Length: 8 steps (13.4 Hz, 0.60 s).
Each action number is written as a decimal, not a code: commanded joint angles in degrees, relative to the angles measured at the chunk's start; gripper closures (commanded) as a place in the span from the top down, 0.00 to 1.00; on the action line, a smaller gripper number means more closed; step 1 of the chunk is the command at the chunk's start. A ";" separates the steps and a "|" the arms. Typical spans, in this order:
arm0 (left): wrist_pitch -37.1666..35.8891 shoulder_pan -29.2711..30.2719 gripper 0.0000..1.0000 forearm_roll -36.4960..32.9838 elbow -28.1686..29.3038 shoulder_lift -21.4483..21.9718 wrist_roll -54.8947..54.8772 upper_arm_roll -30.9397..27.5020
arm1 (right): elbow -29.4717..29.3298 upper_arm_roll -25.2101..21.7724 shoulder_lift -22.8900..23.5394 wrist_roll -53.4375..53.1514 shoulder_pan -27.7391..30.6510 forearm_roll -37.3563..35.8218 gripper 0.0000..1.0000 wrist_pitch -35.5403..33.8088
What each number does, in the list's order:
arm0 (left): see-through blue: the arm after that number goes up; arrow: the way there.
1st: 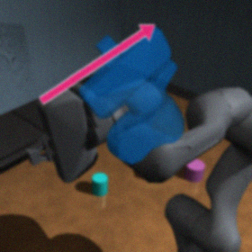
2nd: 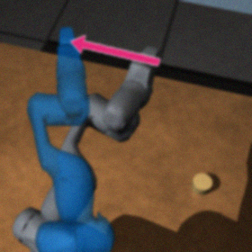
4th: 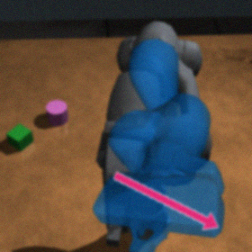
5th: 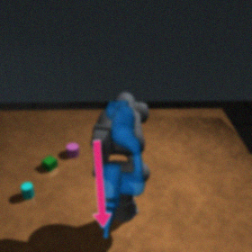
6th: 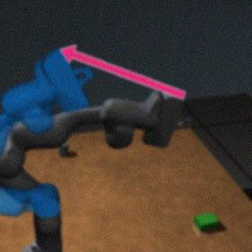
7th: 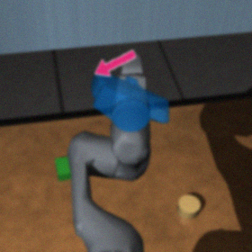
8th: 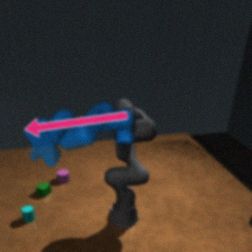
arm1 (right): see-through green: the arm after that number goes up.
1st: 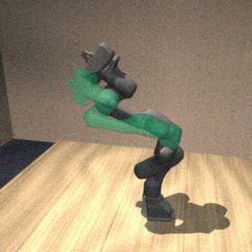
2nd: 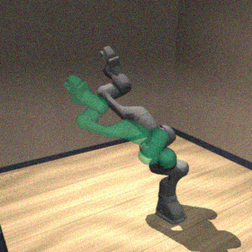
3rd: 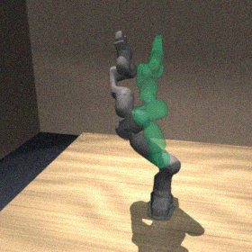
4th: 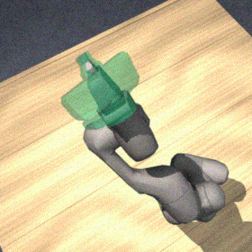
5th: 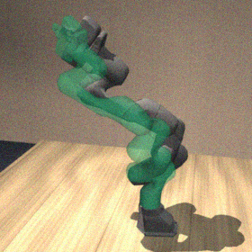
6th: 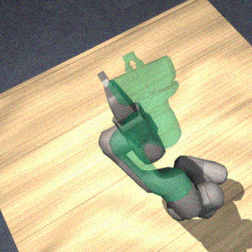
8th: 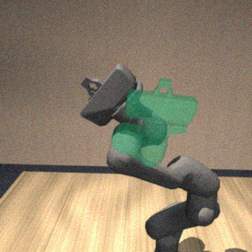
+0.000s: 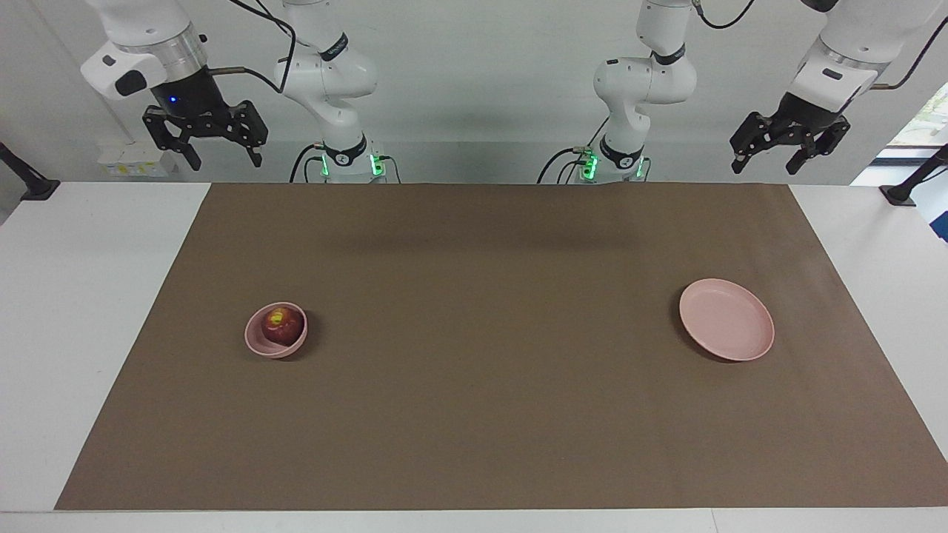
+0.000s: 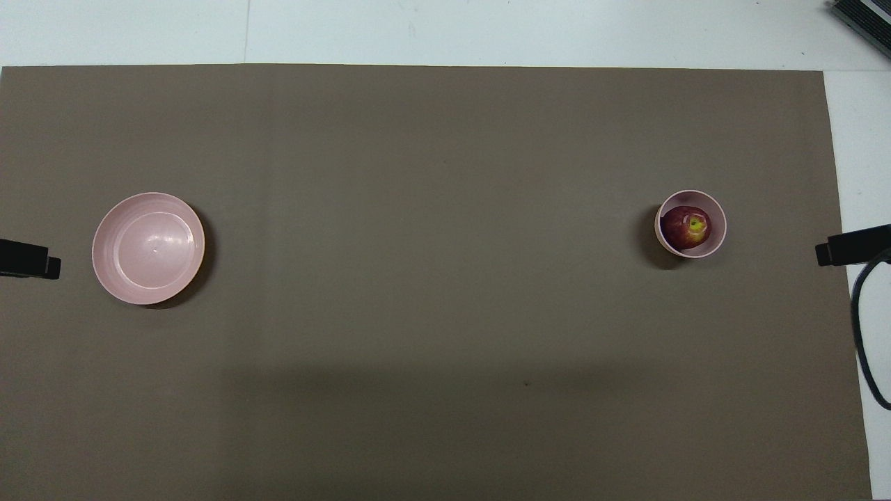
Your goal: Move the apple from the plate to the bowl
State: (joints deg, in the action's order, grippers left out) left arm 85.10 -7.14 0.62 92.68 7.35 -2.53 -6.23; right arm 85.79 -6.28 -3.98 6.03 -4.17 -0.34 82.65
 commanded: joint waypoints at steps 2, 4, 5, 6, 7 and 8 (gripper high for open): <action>0.15 -0.24 1.00 -0.62 0.31 0.64 -0.19 -0.19 | -0.37 -0.04 -0.68 1.00 1.10 -0.19 1.00 -1.70; 0.15 -0.24 1.00 -0.71 0.31 0.64 -0.19 -0.19 | -0.28 0.04 -0.76 1.27 1.10 -0.45 1.00 -1.79; 0.15 -0.33 1.00 -0.71 0.31 0.64 -0.19 -0.27 | -0.10 0.04 -0.85 1.27 1.10 -0.36 1.00 -1.79; 0.15 -0.33 1.00 -0.71 0.31 0.64 -0.19 -0.19 | -0.10 0.13 -0.85 1.27 1.01 -0.36 1.00 -1.79; 0.15 -0.33 1.00 -0.71 0.31 0.64 -0.19 -0.19 | -0.10 0.22 -0.85 1.36 1.01 -0.45 1.00 -1.88; 0.15 -0.24 1.00 -0.71 0.31 0.64 -0.19 -0.27 | -0.10 0.39 -0.85 1.36 0.92 -0.71 1.00 -2.05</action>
State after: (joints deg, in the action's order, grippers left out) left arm 85.10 -7.14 0.62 92.68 7.36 -2.53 -6.23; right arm 85.56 -6.52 -4.32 6.07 -3.77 -0.34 81.75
